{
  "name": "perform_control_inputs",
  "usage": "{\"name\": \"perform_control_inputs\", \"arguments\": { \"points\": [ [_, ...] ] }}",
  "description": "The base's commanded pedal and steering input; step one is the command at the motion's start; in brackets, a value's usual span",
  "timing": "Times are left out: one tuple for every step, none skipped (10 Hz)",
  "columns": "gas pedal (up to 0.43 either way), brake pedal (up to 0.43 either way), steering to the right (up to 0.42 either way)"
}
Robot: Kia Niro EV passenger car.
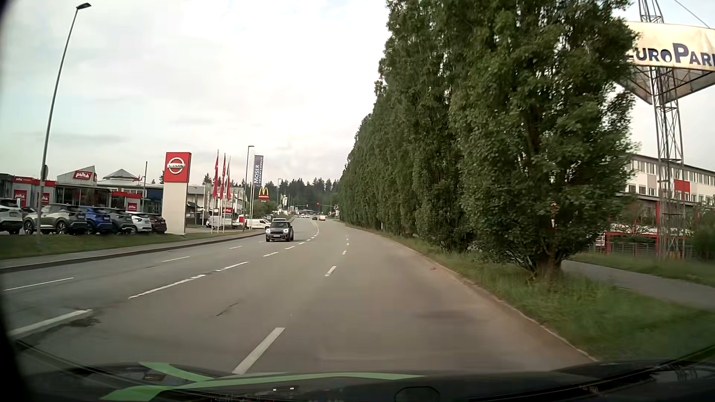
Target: Follow the waypoints while adhering to traffic rules and regulations
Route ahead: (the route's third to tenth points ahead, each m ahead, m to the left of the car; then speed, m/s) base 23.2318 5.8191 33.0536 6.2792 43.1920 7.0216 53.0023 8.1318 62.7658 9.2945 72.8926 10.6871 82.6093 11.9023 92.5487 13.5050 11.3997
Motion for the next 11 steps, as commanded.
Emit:
{"name": "perform_control_inputs", "arguments": {
  "points": [
    [0.067,0.0,-0.009],
    [0.067,0.0,-0.009],
    [0.067,0.0,-0.009],
    [0.067,0.0,-0.009],
    [0.067,0.0,-0.009],
    [0.067,0.0,-0.009],
    [0.067,0.0,-0.009],
    [0.067,0.0,-0.009],
    [0.067,0.0,-0.009],
    [0.067,0.0,-0.009],
    [0.067,0.0,-0.009]
  ]
}}
